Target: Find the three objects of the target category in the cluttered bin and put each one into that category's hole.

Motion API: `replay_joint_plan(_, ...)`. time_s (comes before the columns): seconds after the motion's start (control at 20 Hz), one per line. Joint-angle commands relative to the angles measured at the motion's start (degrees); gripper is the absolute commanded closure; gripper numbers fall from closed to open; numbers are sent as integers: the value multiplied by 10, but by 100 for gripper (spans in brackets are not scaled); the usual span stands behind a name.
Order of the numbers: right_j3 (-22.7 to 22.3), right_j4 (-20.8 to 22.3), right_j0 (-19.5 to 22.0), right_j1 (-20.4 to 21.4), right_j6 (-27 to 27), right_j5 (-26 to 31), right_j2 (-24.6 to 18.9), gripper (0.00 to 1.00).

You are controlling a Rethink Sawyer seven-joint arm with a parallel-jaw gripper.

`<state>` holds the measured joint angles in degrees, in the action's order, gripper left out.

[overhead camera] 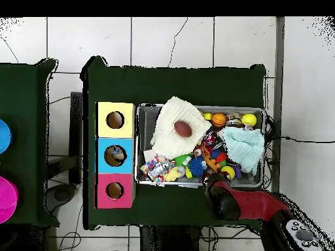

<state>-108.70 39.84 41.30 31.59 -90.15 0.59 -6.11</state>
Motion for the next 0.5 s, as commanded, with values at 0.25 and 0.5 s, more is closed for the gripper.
replay_joint_plan(0.25,-20,18,-14,-44,-67,-18,10,0)
replay_joint_plan(0.5,-14,19,-15,-53,-65,-23,15,0)
